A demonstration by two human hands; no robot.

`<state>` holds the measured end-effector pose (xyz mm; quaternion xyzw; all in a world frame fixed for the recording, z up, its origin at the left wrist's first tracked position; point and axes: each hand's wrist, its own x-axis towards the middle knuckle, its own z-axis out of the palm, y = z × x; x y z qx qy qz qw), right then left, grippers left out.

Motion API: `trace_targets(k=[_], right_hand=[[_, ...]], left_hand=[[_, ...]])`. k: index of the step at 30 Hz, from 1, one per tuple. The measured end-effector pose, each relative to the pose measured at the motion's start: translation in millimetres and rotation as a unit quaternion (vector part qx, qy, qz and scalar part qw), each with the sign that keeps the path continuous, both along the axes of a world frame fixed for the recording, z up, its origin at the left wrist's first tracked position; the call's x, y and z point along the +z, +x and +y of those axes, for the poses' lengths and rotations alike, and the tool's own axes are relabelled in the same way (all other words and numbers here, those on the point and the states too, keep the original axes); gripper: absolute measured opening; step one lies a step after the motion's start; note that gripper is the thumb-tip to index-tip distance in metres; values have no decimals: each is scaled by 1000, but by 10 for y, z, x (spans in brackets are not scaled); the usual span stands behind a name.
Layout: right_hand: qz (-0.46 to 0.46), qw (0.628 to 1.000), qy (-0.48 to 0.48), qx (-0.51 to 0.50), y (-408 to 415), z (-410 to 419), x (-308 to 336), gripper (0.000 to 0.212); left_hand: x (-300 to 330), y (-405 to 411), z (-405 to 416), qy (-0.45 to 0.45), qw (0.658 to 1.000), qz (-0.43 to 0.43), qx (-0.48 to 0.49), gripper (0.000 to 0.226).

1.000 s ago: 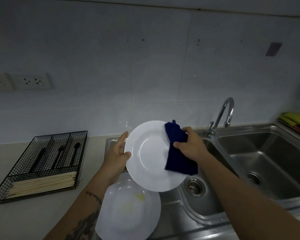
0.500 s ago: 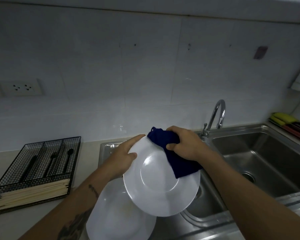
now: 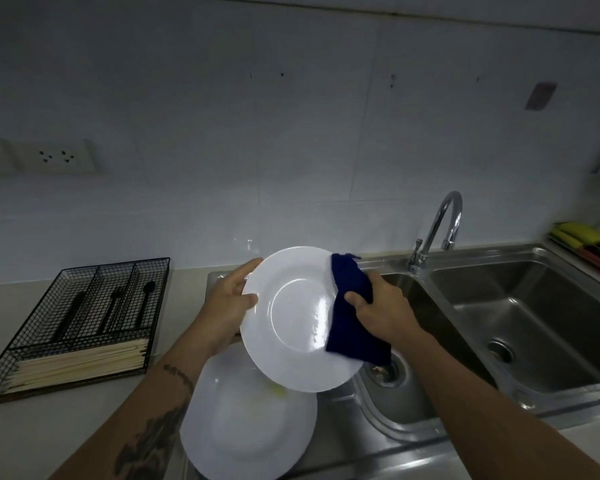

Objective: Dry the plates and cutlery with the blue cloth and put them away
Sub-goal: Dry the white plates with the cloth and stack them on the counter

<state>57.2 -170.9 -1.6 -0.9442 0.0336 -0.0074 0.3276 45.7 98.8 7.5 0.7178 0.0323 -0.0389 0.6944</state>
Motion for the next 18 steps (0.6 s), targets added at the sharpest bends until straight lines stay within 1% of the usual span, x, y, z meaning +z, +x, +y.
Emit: trace_targets(k=[4,7,10,13,15,18], right_hand=[[13,999,-42,12,6,19,-5,50],[-9,996,-84,44,74,44,98,58],[-39,987,-136,77,132,80,197,61],[-82,967,-214,113,177,171,261,63],[-114,948,-268,130,181,252,264,64],[-160,933,-299,120,152,305,228,64]], left_hand=[[-14,-107,-63,41,996,29,-68,76],[50,-73,-96,51,993,57,-90,82],[102,-37,-131,62,991,71,-92,86],[101,-46,-216,77,989,50,-117,84],[67,-63,-286,79,989,16,-126,82],[8,-95,-336,59,993,-16,-104,78]])
